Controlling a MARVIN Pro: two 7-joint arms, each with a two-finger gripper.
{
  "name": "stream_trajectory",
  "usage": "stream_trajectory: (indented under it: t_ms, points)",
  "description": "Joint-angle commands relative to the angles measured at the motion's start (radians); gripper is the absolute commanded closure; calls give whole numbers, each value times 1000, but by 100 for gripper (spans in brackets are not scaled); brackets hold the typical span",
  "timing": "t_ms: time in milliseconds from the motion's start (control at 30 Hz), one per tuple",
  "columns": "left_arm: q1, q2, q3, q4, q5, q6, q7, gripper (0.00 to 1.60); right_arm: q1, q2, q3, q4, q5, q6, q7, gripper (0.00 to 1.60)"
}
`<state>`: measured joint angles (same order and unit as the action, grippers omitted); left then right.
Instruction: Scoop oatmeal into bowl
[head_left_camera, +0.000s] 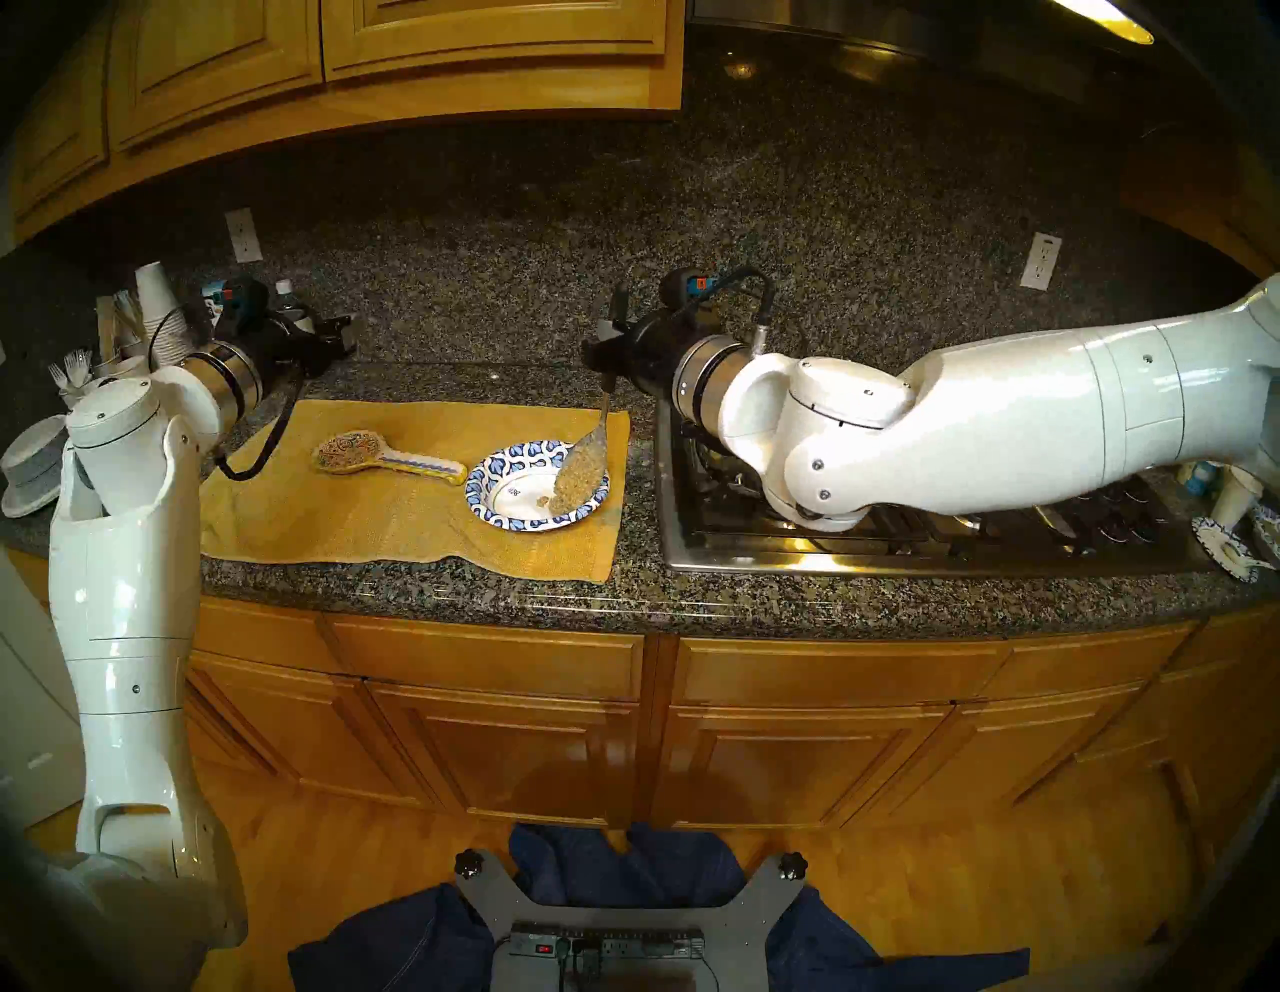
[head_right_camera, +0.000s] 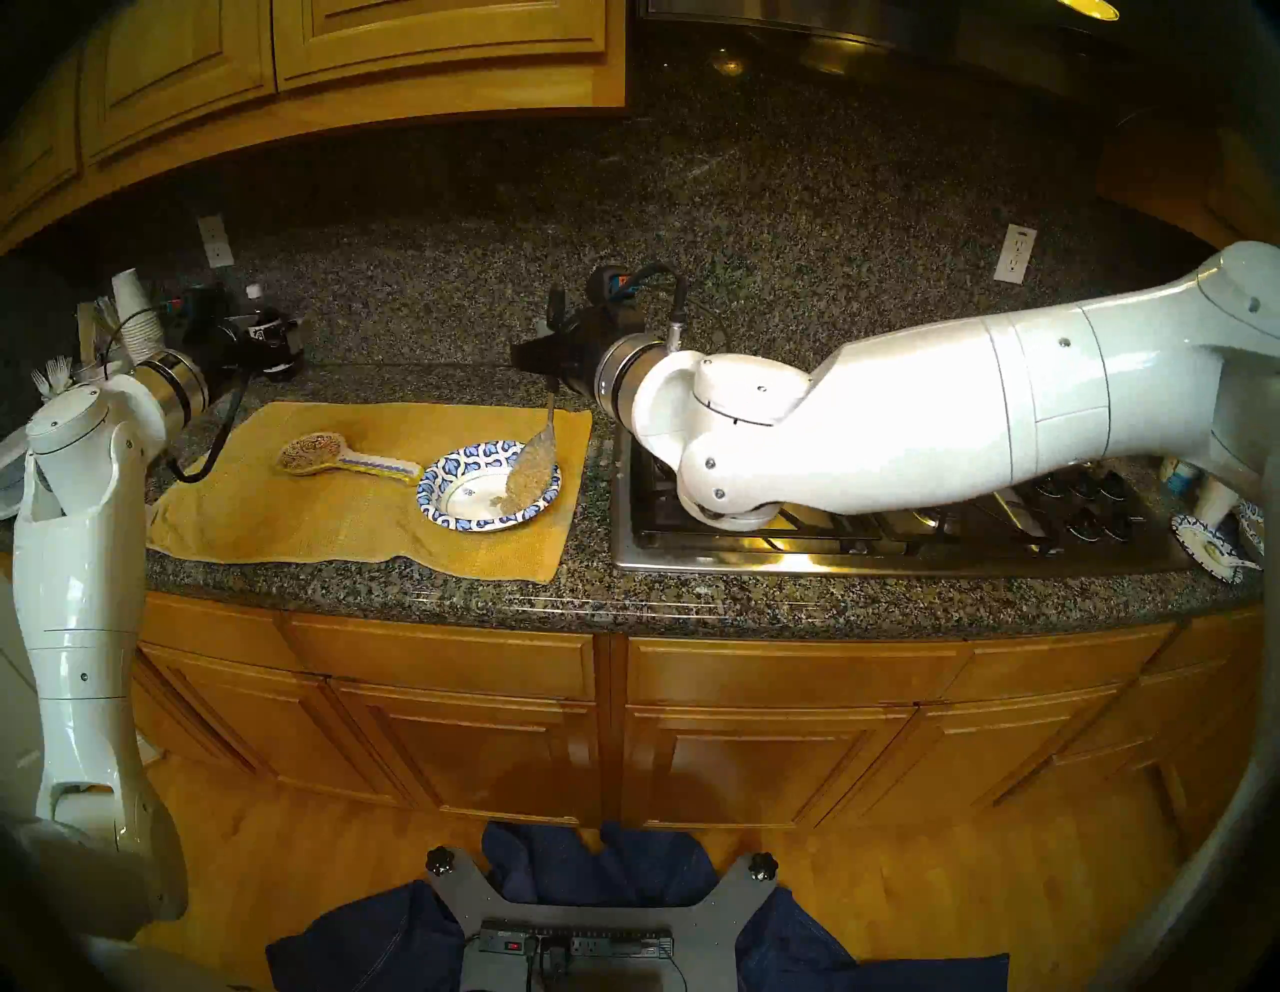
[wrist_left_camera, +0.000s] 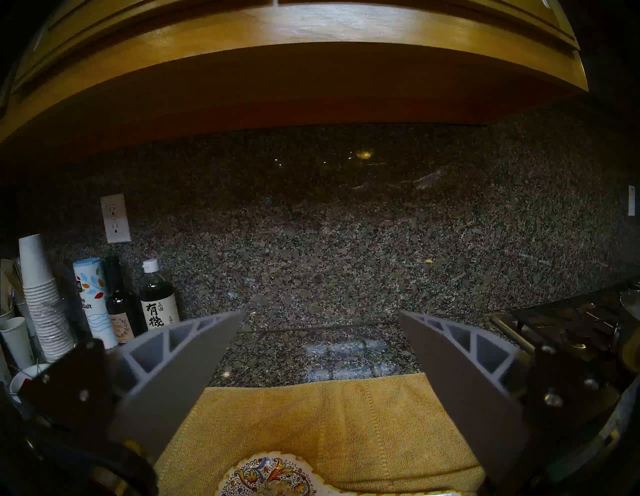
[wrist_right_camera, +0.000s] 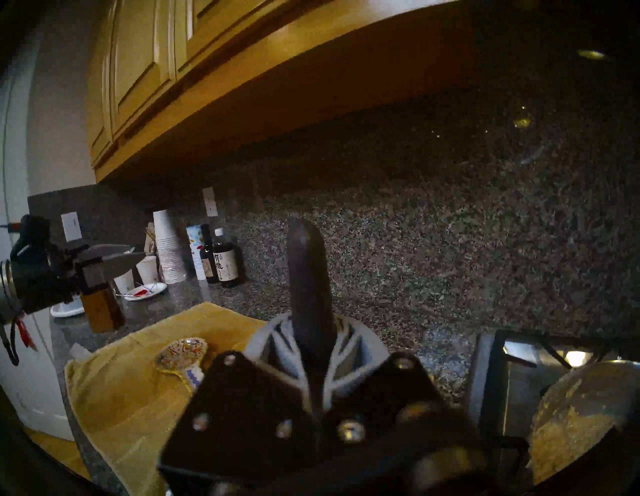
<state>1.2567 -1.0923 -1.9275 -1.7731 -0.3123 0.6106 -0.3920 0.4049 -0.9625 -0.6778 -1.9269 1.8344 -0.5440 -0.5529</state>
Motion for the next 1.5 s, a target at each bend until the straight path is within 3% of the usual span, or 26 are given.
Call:
stream_trajectory:
  t_ms: [0, 400, 733, 1167, 1467]
  points:
    - [-32, 8, -4, -27, -4, -15, -2, 0, 46, -61, 15, 44, -121, -67, -86, 160]
    - [-32, 8, -3, -27, -5, -16, -1, 0, 45, -116, 27, 39, -249, -134, -168, 160]
    - [-32, 8, -3, -27, -5, -18, -1, 0, 45, -137, -6, 17, -409, -181, -240, 160]
    - [-32, 9, -3, -27, -6, -19, 0, 0, 25, -183, -66, 25, -644, -181, -384, 160]
    - [-32, 9, -3, -27, -7, -20, 0, 0, 0, -216, -87, 46, -761, -167, -470, 160]
